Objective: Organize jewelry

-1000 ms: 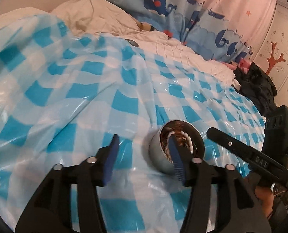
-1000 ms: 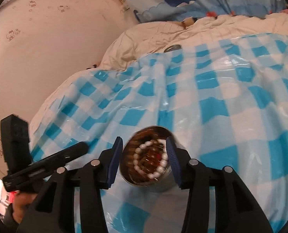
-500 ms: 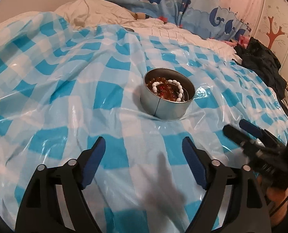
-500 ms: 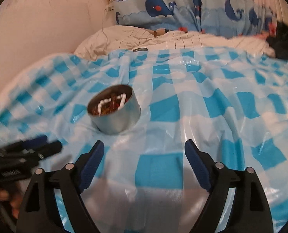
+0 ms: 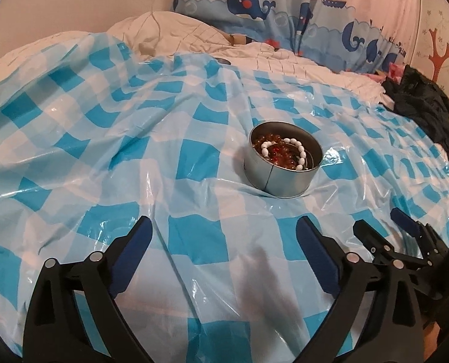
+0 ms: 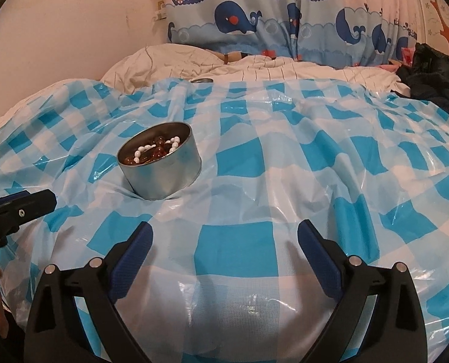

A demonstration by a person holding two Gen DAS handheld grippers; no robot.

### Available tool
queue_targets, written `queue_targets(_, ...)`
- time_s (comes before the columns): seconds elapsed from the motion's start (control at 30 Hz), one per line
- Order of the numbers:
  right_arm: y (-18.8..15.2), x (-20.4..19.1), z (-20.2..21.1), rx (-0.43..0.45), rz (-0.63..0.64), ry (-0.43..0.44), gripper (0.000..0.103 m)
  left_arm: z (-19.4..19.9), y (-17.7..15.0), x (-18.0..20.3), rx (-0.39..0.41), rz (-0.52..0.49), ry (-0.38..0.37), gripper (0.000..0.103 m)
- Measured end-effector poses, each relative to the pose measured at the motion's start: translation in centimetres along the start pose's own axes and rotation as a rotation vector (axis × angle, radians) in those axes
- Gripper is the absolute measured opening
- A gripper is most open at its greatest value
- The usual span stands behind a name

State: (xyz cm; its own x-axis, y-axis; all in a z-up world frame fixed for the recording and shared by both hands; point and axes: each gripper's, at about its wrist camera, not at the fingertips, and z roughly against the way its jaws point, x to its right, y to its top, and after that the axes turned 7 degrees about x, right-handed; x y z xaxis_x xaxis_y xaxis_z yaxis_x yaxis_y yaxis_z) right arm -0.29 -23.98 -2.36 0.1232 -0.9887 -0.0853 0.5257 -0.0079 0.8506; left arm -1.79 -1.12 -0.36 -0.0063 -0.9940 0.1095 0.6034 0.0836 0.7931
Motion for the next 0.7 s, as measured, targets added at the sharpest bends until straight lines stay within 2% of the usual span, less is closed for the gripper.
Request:
queue_targets(0.4, 0.03, 0.33, -0.72, -0.036, -0.037, 0.001, 0.093, -0.64, 0.23, 0.90, -0.003, -0.060, 0.072, 0.095)
queue_targets(0.7, 0.02, 0.27, -0.84, -0.040, -0.036, 0.000, 0.094, -0.81, 0.34, 1.06, -0.009, -0.063, 0.087, 0.095)
